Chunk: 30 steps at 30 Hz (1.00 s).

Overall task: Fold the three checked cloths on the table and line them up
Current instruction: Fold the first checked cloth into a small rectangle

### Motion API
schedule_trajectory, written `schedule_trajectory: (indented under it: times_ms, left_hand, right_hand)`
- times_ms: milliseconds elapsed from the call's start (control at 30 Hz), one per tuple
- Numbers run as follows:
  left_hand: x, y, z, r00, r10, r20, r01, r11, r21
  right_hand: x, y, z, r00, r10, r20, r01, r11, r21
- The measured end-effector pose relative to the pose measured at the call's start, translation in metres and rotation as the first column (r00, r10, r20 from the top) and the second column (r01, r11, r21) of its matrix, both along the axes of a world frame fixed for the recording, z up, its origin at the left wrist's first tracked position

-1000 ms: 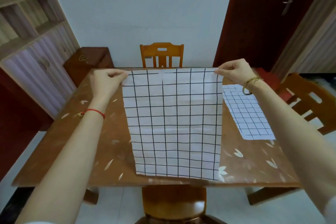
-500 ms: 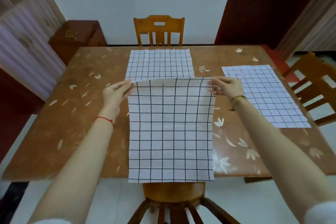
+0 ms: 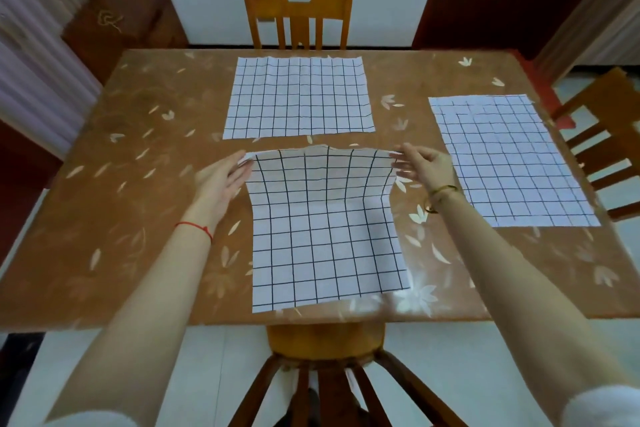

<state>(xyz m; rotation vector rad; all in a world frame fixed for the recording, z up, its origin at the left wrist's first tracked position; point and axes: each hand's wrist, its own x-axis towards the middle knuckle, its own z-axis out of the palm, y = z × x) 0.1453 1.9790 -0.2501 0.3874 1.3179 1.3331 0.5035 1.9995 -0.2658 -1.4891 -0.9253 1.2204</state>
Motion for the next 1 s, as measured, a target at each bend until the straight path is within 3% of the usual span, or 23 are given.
schedule_trajectory:
  times_ms: [233, 467, 700, 1000]
  left_hand:
    - [-0.003, -0.023, -0.043, 0.992, -0.082, -0.095, 0.063, 0.981, -0.182]
    - [0.002, -0.066, -0.096, 0.96, -0.189, -0.209, 0.112, 0.936, -0.334]
    - [0.007, -0.103, -0.14, 0.862, -0.299, -0.409, 0.104, 0.894, -0.436]
    - [0.015, -0.13, -0.159, 0.86, -0.315, -0.402, 0.05, 0.835, -0.548]
  right_hand:
    - [0.008, -0.025, -0.037, 0.997, -0.015, 0.07, 0.027, 0.985, -0.17]
    - [0.018, -0.067, -0.075, 0.988, 0.023, 0.154, 0.043, 0.91, -0.413]
    - [0.014, -0.099, -0.099, 0.971, 0.115, 0.211, 0.018, 0.841, -0.541]
    - [0.014, -0.12, -0.122, 0.965, 0.137, 0.225, 0.034, 0.783, -0.621]
